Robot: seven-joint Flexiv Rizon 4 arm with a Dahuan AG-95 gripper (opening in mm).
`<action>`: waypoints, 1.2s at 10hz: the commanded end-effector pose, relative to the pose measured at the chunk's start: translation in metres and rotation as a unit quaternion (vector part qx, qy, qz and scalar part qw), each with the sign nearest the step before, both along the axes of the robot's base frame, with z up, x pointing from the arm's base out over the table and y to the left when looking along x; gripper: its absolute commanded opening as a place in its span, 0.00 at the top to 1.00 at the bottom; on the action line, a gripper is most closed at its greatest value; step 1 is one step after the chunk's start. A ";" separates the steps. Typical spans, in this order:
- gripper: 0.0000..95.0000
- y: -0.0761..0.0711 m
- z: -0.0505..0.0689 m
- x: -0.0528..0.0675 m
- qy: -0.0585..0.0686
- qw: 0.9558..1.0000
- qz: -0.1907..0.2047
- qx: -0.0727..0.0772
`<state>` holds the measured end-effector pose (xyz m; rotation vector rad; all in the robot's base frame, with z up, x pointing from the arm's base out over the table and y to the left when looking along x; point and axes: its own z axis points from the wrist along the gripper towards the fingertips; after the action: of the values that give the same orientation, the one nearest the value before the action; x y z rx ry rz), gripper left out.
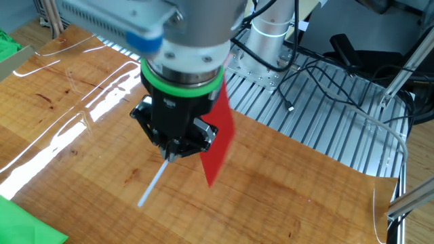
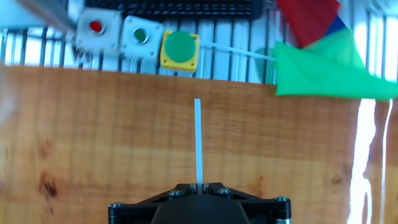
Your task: Wave the flag
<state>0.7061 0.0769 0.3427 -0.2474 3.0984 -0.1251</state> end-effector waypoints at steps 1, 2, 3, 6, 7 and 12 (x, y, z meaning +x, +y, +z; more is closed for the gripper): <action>1.00 -0.001 -0.001 -0.003 0.007 1.000 0.019 -0.011; 1.00 -0.001 -0.001 -0.003 0.008 1.000 0.011 -0.007; 1.00 -0.001 -0.001 -0.003 0.010 0.999 -0.035 0.031; 1.00 -0.001 -0.001 -0.003 0.021 0.980 -0.160 0.117; 1.00 0.000 -0.001 -0.003 0.028 0.964 -0.216 0.155; 1.00 0.000 -0.002 -0.003 0.030 0.933 -0.296 0.200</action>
<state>0.7037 0.0761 0.3423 0.1643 3.1688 0.1906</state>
